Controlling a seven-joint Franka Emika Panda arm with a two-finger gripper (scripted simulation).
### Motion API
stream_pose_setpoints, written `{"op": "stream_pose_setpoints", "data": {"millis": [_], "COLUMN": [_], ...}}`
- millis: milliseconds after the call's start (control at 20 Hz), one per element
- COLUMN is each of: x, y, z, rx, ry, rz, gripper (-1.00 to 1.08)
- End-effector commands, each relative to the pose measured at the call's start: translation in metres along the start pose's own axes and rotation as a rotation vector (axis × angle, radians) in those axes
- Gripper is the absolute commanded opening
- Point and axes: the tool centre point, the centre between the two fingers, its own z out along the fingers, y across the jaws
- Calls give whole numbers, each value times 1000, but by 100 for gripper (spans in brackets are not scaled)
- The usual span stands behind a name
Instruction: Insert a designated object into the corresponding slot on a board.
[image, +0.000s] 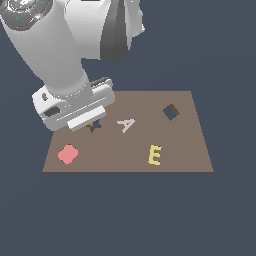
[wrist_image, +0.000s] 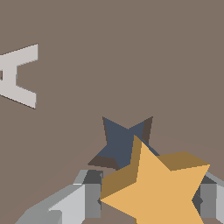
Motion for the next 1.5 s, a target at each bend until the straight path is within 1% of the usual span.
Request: {"op": "stream_pose_setpoints", "data": {"millis": [0, 300, 600, 850, 1250, 1450], "x": [4, 11, 14, 15, 14, 14], "y": [-3, -9, -13, -14, -14, -13], "z": [-1, -1, -2, -2, -1, 7], "rx": [0, 0, 0, 1, 1, 0], "ry": [0, 0, 0, 0, 0, 0], "rz": [-82, -226, -310, -333, -322, -319], "gripper": [-100, -100, -100, -100, -100, -100]}}
